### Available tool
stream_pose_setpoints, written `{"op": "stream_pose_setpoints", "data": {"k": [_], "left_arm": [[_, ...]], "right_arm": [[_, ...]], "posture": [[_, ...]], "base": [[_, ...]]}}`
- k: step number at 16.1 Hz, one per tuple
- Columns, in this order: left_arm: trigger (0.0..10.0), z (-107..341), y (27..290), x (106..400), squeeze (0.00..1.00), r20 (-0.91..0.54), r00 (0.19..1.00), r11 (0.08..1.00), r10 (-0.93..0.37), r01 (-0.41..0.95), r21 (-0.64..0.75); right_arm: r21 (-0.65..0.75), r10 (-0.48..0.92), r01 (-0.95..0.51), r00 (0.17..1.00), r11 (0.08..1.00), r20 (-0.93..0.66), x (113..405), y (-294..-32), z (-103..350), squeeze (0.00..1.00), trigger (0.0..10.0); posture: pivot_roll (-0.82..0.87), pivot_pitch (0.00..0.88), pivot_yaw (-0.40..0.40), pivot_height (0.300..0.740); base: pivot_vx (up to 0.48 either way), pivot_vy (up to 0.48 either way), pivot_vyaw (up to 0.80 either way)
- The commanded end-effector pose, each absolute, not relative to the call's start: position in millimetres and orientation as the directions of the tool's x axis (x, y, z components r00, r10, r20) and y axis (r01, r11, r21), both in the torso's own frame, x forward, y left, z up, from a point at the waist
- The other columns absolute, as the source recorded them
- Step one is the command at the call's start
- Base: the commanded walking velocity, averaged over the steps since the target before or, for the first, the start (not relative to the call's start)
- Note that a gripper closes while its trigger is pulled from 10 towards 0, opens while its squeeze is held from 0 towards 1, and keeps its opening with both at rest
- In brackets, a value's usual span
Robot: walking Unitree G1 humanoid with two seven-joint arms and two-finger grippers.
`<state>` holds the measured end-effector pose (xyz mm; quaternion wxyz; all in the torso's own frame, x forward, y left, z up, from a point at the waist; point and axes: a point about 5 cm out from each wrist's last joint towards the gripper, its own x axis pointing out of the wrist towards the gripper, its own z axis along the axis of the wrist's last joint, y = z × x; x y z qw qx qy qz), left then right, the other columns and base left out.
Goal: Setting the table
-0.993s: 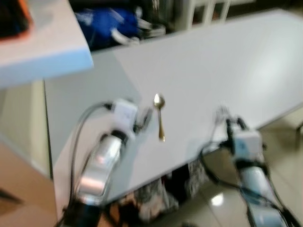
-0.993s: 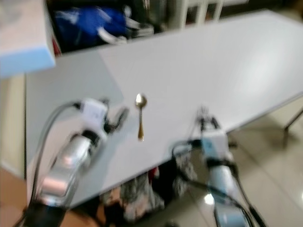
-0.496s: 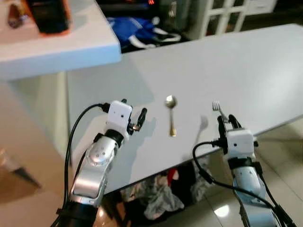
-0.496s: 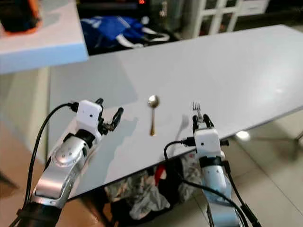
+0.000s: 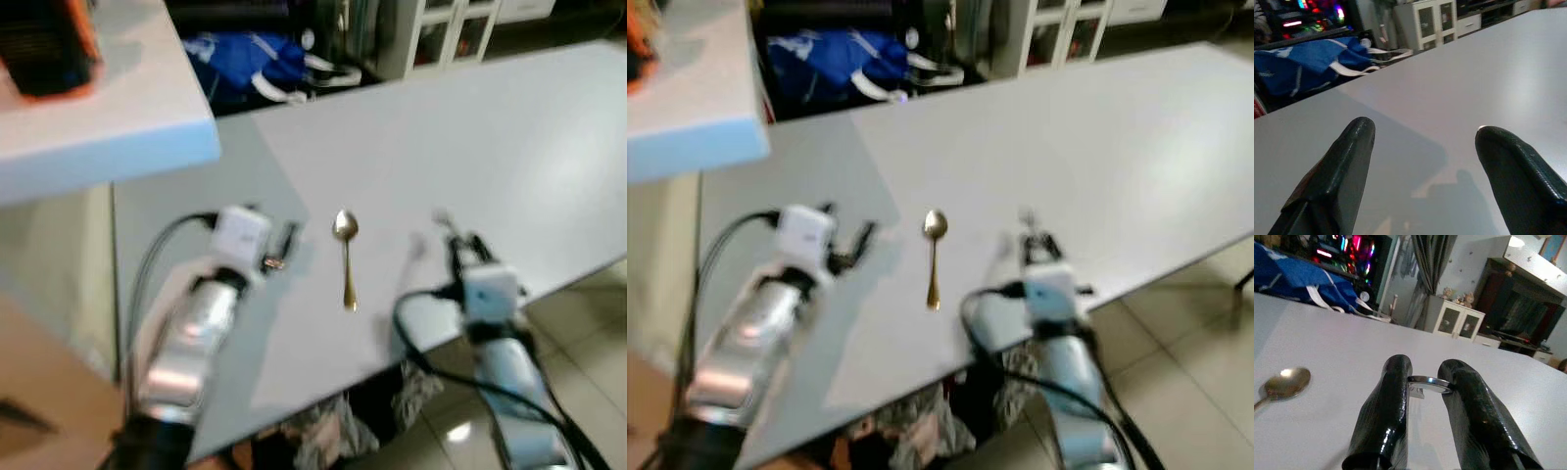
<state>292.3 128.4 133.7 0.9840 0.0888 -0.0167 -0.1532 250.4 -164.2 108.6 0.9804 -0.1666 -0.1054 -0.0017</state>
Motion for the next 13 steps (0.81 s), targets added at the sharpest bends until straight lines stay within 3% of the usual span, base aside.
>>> {"op": "stream_pose_setpoints", "data": {"k": [1, 5, 13], "left_arm": [[10.0, 135, 118, 291, 0.00, 0.012, 0.943, 0.930, -0.331, 0.324, 0.174], [10.0, 135, 118, 290, 0.00, 0.012, 0.944, 0.931, -0.330, 0.323, 0.169], [10.0, 136, 125, 281, 0.00, -0.002, 0.942, 0.925, -0.335, 0.329, 0.188]], "right_arm": [[-0.346, 0.011, 0.064, 0.978, 0.936, 0.209, 249, -174, 109, 0.00, 0.0], [-0.342, 0.026, 0.048, 0.977, 0.939, 0.211, 255, -171, 110, 0.00, 0.0], [-0.285, -0.012, 0.070, 0.979, 0.956, 0.201, 300, -171, 109, 0.00, 0.0]], "posture": [[0.02, 0.000, 0.030, 0.740], [0.02, 0.000, 0.029, 0.740], [0.08, 0.040, 0.063, 0.740]], "base": [[0.000, 0.000, 0.00], [0.000, 0.000, 0.00], [0.000, 0.000, 0.00]]}}
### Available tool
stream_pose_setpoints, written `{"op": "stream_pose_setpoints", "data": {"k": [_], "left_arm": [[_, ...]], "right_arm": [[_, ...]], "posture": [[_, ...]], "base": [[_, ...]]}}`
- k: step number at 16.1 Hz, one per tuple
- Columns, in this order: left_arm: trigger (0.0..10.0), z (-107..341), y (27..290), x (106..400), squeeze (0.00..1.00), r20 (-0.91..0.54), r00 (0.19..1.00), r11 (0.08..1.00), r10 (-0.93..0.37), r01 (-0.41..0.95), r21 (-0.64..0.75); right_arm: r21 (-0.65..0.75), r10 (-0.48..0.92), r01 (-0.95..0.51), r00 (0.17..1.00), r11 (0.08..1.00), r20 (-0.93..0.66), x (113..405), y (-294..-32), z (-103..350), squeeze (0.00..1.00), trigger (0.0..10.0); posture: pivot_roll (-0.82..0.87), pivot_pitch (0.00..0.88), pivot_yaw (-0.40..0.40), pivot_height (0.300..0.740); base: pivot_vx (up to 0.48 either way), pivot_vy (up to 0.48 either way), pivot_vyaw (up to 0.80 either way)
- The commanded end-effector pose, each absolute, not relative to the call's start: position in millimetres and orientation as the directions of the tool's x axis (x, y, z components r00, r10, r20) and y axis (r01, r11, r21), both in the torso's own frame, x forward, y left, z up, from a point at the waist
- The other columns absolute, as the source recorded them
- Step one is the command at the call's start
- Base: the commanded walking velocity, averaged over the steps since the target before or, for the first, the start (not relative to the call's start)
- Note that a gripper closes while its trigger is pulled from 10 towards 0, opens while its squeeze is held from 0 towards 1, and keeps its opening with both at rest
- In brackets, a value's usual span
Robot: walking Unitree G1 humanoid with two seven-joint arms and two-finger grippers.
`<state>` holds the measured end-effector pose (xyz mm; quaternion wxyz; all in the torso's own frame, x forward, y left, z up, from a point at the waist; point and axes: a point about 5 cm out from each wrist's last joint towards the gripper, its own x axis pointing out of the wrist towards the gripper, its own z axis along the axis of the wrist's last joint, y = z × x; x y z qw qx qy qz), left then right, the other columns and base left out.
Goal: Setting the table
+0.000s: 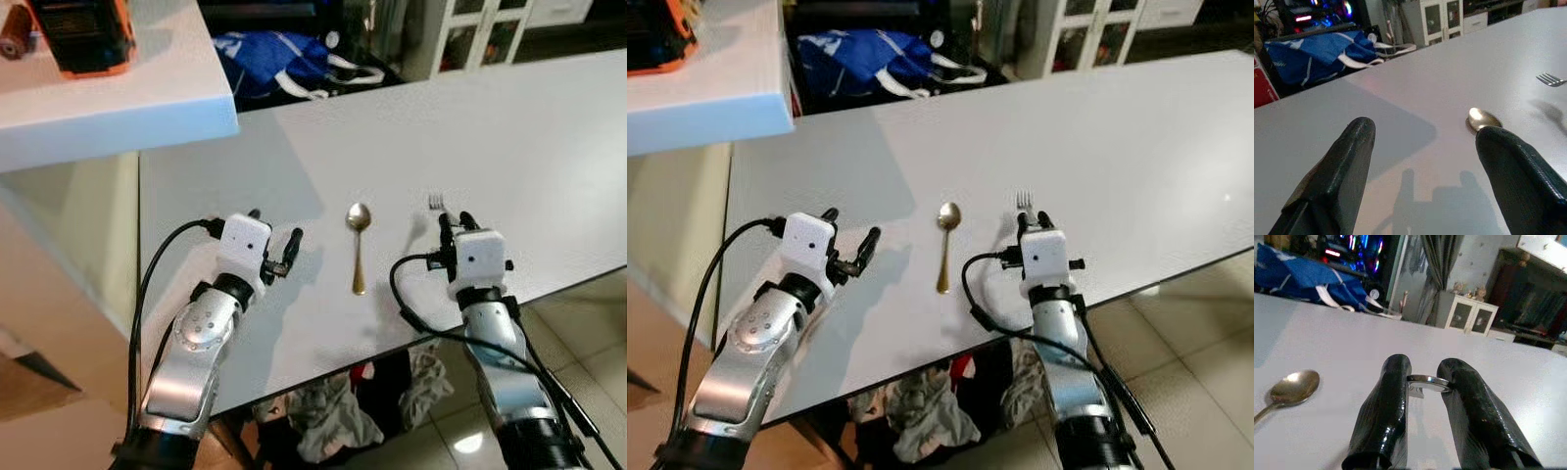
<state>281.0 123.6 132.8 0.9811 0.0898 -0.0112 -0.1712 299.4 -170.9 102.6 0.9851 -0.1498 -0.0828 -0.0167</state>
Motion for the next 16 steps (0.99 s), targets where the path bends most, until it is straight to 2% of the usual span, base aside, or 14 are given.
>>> {"op": "stream_pose_setpoints", "data": {"k": [1, 5, 9, 10, 11, 16], "left_arm": [[10.0, 137, 130, 278, 0.00, -0.005, 0.944, 0.924, -0.330, 0.324, 0.200], [10.0, 140, 138, 270, 0.00, -0.008, 0.953, 0.929, -0.303, 0.297, 0.221], [10.0, 141, 141, 263, 0.00, -0.014, 0.957, 0.934, -0.289, 0.285, 0.217], [10.0, 141, 142, 262, 0.00, -0.017, 0.958, 0.934, -0.286, 0.283, 0.217], [10.0, 141, 142, 261, 0.00, -0.019, 0.958, 0.934, -0.285, 0.283, 0.218], [10.0, 142, 145, 260, 0.00, -0.030, 0.957, 0.931, -0.289, 0.288, 0.225]], "right_arm": [[-0.275, -0.002, 0.057, 0.981, 0.960, 0.194, 308, -167, 107, 0.00, 0.0], [-0.249, 0.036, -0.003, 0.991, 0.969, 0.131, 326, -160, 99, 0.00, 0.0], [-0.253, 0.044, -0.013, 0.992, 0.967, 0.117, 331, -156, 95, 0.00, 0.0], [-0.255, 0.038, -0.009, 0.994, 0.967, 0.106, 329, -156, 91, 0.00, 2.9], [-0.263, 0.031, -0.004, 0.995, 0.965, 0.100, 326, -155, 87, 0.00, 10.0], [-0.199, -0.004, 0.006, 1.000, 0.980, 0.013, 309, -144, 60, 0.00, 10.0]], "posture": [[0.11, 0.050, 0.066, 0.740], [0.15, 0.068, 0.045, 0.740], [0.16, 0.082, 0.035, 0.740], [0.16, 0.084, 0.034, 0.740], [0.16, 0.086, 0.035, 0.740], [0.15, 0.093, 0.045, 0.740]], "base": [[0.000, 0.000, 0.00], [0.000, 0.000, 0.00], [0.000, 0.000, 0.00], [0.000, 0.000, 0.00], [0.000, 0.000, 0.00], [0.000, 0.000, 0.00]]}}
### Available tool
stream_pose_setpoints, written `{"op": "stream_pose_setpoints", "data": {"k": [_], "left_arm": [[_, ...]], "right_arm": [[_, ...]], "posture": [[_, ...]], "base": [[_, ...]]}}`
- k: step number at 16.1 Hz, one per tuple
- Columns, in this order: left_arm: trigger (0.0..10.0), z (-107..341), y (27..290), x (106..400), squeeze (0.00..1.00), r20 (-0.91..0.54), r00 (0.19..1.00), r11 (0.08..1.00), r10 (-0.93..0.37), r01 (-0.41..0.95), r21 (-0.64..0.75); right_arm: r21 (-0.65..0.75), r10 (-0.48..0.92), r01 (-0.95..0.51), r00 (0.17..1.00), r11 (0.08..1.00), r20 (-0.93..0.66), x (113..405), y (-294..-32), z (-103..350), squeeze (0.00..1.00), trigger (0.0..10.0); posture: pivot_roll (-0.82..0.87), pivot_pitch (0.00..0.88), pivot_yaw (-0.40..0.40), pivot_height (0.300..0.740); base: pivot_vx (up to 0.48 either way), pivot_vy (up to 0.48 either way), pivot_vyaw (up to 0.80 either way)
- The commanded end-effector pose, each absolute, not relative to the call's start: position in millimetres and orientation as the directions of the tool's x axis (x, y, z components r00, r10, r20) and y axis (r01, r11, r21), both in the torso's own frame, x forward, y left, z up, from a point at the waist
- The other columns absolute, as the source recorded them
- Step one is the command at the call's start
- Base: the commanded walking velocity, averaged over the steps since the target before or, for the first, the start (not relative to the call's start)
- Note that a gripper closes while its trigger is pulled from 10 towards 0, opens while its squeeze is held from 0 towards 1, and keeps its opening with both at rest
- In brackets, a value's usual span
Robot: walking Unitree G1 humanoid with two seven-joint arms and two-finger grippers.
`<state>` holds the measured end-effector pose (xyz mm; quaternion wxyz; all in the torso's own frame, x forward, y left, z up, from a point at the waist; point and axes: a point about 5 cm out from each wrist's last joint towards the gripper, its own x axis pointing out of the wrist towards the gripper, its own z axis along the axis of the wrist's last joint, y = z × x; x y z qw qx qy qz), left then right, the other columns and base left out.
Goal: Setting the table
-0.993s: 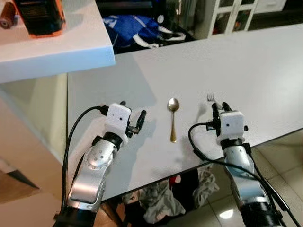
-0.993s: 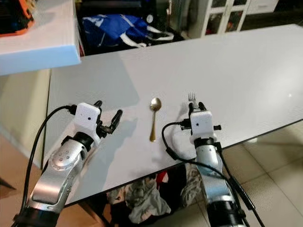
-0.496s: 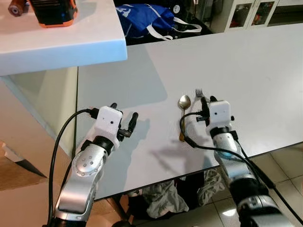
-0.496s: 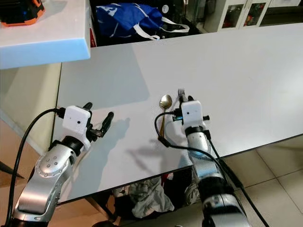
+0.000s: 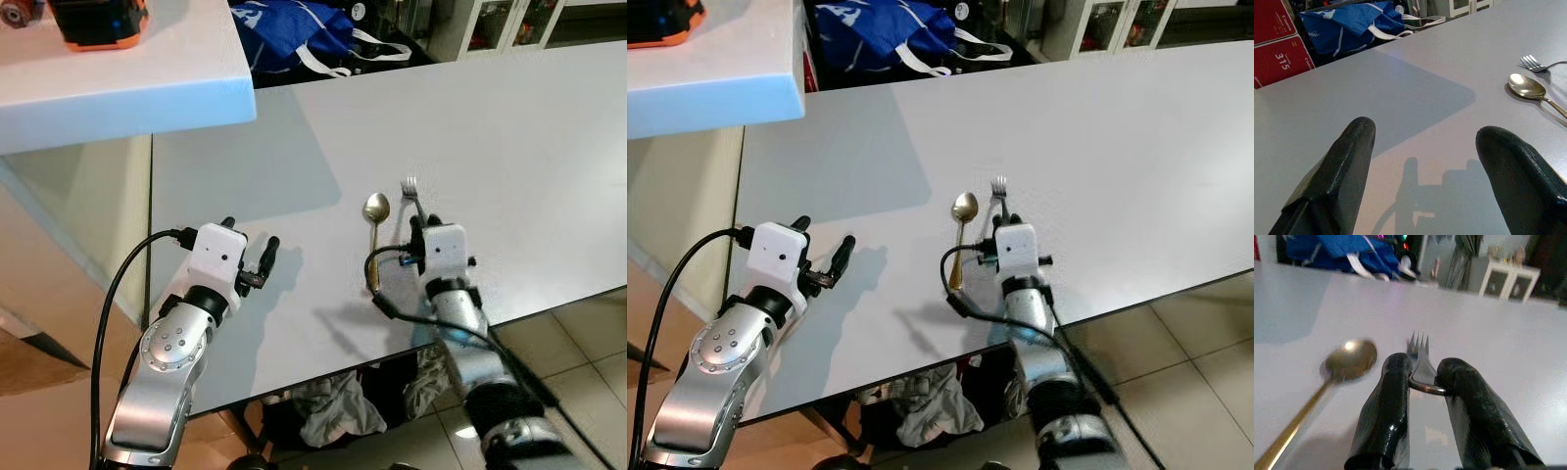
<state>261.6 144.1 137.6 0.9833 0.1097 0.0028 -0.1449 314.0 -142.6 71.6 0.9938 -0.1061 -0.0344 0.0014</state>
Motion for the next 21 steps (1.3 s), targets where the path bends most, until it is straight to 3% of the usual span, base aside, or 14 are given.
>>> {"op": "stream_pose_setpoints", "data": {"k": [1, 7, 8, 9, 21], "left_arm": [[10.0, 142, 144, 260, 0.00, -0.032, 0.956, 0.930, -0.290, 0.290, 0.225], [10.0, 142, 146, 260, 0.00, -0.037, 0.957, 0.930, -0.288, 0.289, 0.227], [10.0, 143, 147, 260, 0.00, -0.037, 0.957, 0.930, -0.288, 0.288, 0.229], [10.0, 143, 147, 260, 0.00, -0.037, 0.957, 0.930, -0.287, 0.288, 0.229], [10.0, 141, 145, 265, 0.00, -0.030, 0.960, 0.936, -0.278, 0.278, 0.216]], "right_arm": [[-0.189, -0.007, 0.005, 1.000, 0.982, -0.013, 306, -142, 54, 0.00, 10.0], [-0.159, -0.034, 0.022, 0.997, 0.987, -0.076, 297, -138, 41, 0.00, 10.0], [-0.173, -0.045, 0.034, 0.997, 0.984, -0.059, 298, -138, 45, 0.42, 10.0], [-0.184, -0.051, 0.041, 0.998, 0.982, -0.047, 298, -138, 47, 1.00, 10.0], [-0.304, -0.005, 0.037, 0.995, 0.952, 0.103, 295, -135, 91, 1.00, 10.0]], "posture": [[0.15, 0.093, 0.045, 0.740], [0.15, 0.095, 0.042, 0.740], [0.15, 0.095, 0.041, 0.740], [0.15, 0.095, 0.041, 0.740], [0.12, 0.081, 0.020, 0.740]], "base": [[0.000, 0.000, 0.00], [0.000, 0.000, 0.00], [0.000, 0.000, 0.00], [0.000, 0.000, 0.00], [0.000, 0.000, 0.00]]}}
